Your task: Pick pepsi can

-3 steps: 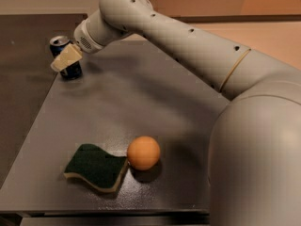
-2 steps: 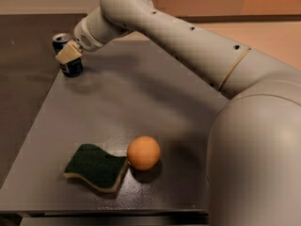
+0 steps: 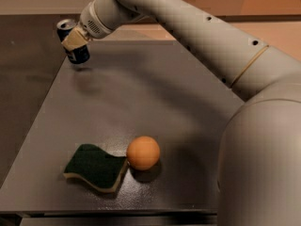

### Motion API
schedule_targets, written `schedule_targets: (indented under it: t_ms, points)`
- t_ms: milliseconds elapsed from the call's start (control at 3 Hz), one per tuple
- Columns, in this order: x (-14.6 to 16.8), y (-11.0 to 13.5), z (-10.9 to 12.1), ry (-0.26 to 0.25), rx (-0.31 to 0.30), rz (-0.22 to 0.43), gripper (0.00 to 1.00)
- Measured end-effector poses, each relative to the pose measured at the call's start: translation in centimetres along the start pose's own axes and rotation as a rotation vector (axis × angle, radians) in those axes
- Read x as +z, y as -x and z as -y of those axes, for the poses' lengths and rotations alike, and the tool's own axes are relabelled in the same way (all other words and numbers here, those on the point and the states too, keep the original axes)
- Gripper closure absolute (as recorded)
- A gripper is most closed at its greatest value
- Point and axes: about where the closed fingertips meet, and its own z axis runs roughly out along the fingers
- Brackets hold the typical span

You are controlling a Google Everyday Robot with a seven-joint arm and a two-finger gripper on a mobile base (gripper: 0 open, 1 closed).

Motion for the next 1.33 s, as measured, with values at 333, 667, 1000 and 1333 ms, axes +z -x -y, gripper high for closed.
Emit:
schedule_targets:
  t_ms: [333,667,1000,1333]
  points:
    - [-2.9,1.7,0.9,0.012,-0.022,0.017,1.0]
    - [-5.2,3.8,1.4,0.044,-0.039,0.035,1.0]
    - [-8.0,5.9,1.7,0.074,-0.065,0.069,1.0]
    - [-8.0,5.9,1.6,0.074,-0.065,0.069,1.0]
